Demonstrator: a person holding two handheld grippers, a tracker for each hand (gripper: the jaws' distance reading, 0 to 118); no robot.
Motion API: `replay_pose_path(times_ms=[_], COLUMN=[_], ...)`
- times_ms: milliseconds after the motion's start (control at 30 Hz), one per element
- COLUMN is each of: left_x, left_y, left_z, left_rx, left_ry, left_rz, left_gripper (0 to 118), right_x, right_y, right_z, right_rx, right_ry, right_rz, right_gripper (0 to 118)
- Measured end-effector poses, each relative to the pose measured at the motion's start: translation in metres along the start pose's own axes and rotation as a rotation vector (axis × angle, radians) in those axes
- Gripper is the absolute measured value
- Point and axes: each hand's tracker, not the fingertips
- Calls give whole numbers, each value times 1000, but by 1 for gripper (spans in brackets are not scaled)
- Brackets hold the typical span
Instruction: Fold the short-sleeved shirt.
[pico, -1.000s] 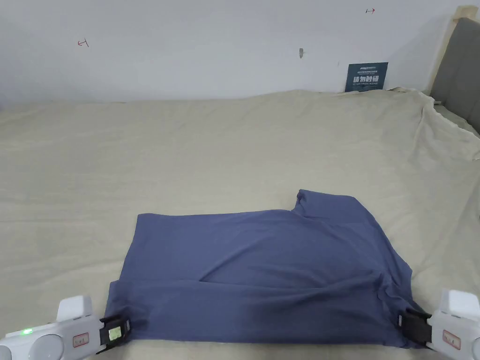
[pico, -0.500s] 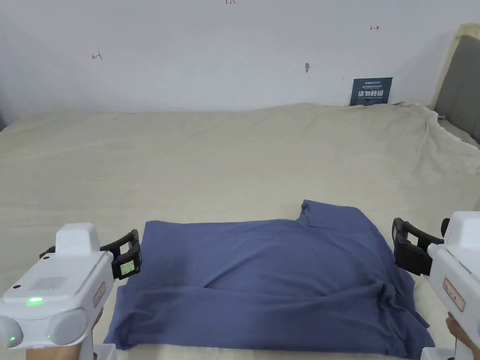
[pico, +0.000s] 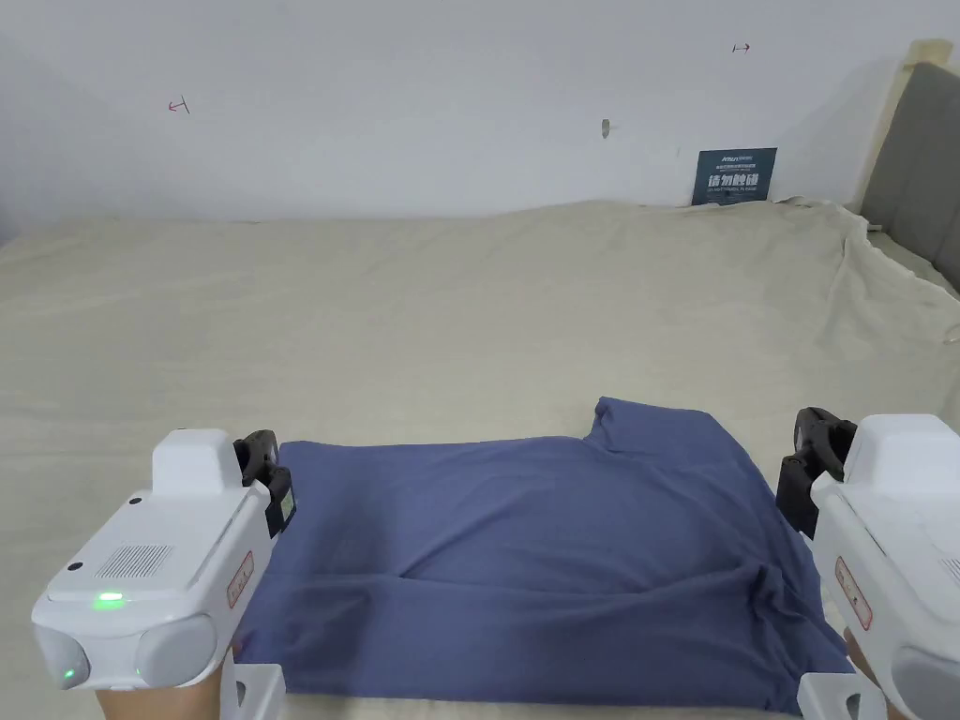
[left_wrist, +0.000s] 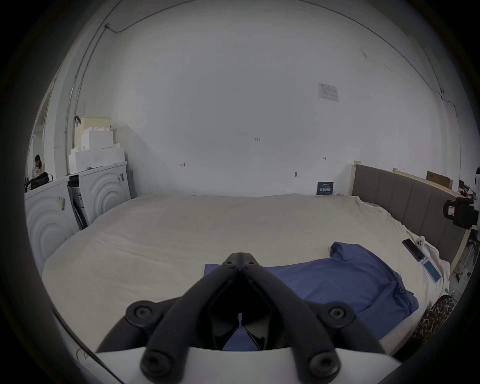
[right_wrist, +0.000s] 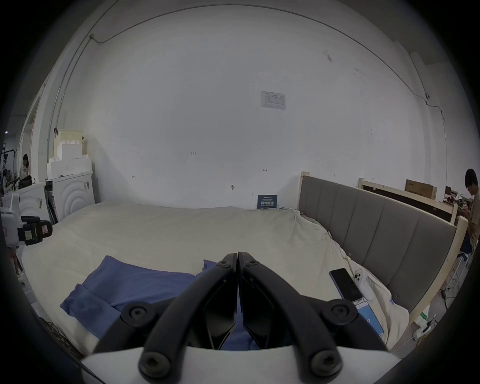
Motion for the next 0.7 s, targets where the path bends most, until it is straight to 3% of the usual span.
replay_pose_path(times_ms=[200,567,633,700], left_x=[-12,-58,-63,-67], left_y=[6,1,-5,-13], left_z=[-49,-222,-253,-282], left_rx=[-106,-423,-487,-548], left_ry=[-44,-55,-39,-30], left_rz=[22,93,104,121], left_gripper=[0,1,8,42], right_x=[-1,-2,-2,-2], right_y=[0,-9,-14,-20], right_z=[-28,-105,-119,-130], right_rx=[-32,-106,-126,-145], right_ry=[7,-2,-7,-19], right_rz=[7,25,33,44], right_gripper=[0,0,0,0])
